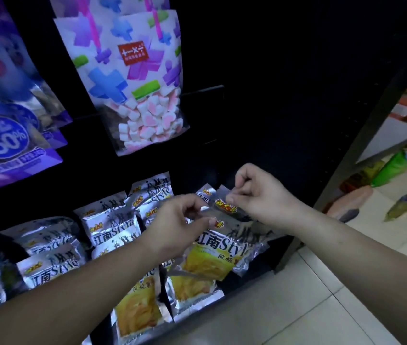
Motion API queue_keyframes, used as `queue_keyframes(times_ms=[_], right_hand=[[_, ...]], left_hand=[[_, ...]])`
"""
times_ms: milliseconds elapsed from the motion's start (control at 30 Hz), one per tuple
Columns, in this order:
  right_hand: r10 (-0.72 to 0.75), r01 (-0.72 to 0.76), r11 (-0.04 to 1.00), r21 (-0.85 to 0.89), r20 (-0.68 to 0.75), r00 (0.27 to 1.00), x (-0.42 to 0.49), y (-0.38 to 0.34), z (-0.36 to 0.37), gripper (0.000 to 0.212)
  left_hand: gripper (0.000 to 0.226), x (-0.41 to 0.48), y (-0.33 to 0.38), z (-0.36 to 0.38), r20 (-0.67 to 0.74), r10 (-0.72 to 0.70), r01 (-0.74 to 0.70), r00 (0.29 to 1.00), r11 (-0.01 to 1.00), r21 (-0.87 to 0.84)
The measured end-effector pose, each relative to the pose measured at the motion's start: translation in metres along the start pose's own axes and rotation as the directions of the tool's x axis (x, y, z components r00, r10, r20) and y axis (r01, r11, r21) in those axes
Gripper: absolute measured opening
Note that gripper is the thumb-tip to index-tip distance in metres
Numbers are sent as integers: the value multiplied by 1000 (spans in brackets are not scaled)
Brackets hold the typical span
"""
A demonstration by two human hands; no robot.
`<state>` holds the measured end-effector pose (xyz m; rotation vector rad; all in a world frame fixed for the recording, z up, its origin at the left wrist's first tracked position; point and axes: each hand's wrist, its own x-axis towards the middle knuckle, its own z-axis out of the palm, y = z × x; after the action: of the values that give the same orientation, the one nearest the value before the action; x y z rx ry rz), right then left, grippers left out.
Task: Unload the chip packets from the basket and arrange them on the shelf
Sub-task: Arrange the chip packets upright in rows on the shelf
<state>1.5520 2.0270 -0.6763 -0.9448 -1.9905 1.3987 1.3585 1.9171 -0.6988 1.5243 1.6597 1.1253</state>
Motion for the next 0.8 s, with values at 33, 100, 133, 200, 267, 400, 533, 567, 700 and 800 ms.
queue_keyframes(times_ms=[33,100,133,200,267,400,533,567,700,800], right_hand=[[-7,7,1000,13,18,1000,1,-3,2,33],[-20,19,1000,10,66,998,2,-8,6,30],[-25,25,1000,-2,97,995,0,-10,8,29],[-33,37,999,-34,127,991,-1,-11,11,33],[-47,57,995,-87,109,993,0,-9,14,37],[-40,49,994,-100,91,995,4,-5,19,38],[-37,48,992,-120,99,994,7,-4,20,35],[-41,50,992,-114,80,996,8,-4,21,34],[-26,13,998,-69,-202,979,16,12,16,22],[102,-182,960,-215,-334,937,21,63,3,16]], left_hand=[[15,0,-1,2,-41,4,-4,999,1000,10],[17,3,-2,4,-141,31,-28,989,999,24],[18,4,-1,4,-184,42,-37,982,999,27],[21,7,0,3,-229,19,-18,973,1000,8],[26,7,4,1,-218,-31,19,976,998,-57],[36,6,1,-4,-69,-132,125,989,987,-98],[34,3,-8,-10,121,-195,207,973,973,-98],[36,3,-9,-11,98,-199,207,975,975,-82],[23,5,-2,-25,-129,-265,260,955,964,-56],[32,-2,-4,-37,-200,-288,288,936,957,-30]])
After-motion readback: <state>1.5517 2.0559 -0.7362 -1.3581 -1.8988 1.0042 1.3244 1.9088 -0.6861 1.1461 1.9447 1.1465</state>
